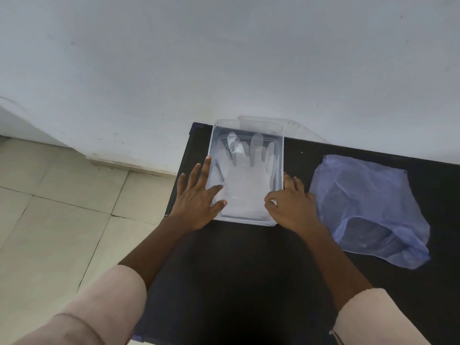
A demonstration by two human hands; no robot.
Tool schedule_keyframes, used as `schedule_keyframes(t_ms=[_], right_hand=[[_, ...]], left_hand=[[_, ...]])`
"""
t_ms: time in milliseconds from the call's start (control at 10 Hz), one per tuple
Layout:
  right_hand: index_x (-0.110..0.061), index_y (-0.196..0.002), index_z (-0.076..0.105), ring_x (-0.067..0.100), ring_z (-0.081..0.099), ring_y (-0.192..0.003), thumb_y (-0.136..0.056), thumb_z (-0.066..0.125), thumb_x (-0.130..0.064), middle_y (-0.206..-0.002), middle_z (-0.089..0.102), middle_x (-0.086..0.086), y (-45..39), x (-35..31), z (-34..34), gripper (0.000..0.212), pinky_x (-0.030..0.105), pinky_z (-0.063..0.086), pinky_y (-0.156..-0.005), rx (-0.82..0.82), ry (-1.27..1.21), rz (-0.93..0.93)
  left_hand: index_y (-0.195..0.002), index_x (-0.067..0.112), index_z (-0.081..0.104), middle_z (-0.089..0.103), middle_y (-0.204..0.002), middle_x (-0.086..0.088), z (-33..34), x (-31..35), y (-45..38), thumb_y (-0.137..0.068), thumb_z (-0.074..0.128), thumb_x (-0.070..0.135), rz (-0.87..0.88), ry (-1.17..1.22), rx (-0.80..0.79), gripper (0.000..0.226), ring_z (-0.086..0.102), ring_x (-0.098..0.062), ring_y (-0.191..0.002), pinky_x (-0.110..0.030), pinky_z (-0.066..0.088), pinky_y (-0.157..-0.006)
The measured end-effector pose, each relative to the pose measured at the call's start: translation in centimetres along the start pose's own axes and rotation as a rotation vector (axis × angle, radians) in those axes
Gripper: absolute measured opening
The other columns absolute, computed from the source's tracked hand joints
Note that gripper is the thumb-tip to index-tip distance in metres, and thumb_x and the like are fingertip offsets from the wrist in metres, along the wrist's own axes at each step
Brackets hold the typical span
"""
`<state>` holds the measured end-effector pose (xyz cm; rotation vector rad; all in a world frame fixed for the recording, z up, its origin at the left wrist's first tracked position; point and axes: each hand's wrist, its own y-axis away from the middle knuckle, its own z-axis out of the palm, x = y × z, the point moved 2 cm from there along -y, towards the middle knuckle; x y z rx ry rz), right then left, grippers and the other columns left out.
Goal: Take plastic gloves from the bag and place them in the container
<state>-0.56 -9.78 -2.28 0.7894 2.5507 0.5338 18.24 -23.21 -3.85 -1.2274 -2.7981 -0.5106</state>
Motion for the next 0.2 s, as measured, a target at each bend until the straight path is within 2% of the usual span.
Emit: schedule_keyframes(t_ms=[100,200], right_hand=[[-0.034,-0.134,0.048,0.033,0.019,-0.145,-0.093,0.051,-0.036,-0.160,0.016,0.010,0.99,-0.13,-0.20,0.041,0.055,0.024,-0.112,0.058,-0.108,-0.034],[-0.031,-0.141,0.038,0.033,0.022,-0.144,-0.092,0.053,-0.035,-0.159,0.017,0.011,1.92,-0.05,-0.31,0.051,0.053,0.027,-0.111,0.132,-0.159,-0.034]], left_hand=[[-0.143,0.036,0.039,-0.005,-0.164,-0.006,-0.99,0.21,0.24,-0.086,0.028,0.065,-0.017,0.082,0.047,0.066,-0.001,-0.031,-0.150,-0.057,0.005,-0.118],[-0.142,0.034,0.040,0.008,-0.164,-0.006,-1.80,0.24,0.70,-0.089,0.040,0.058,-0.052,0.251,0.090,0.058,0.010,-0.031,-0.149,-0.058,0.011,-0.117]])
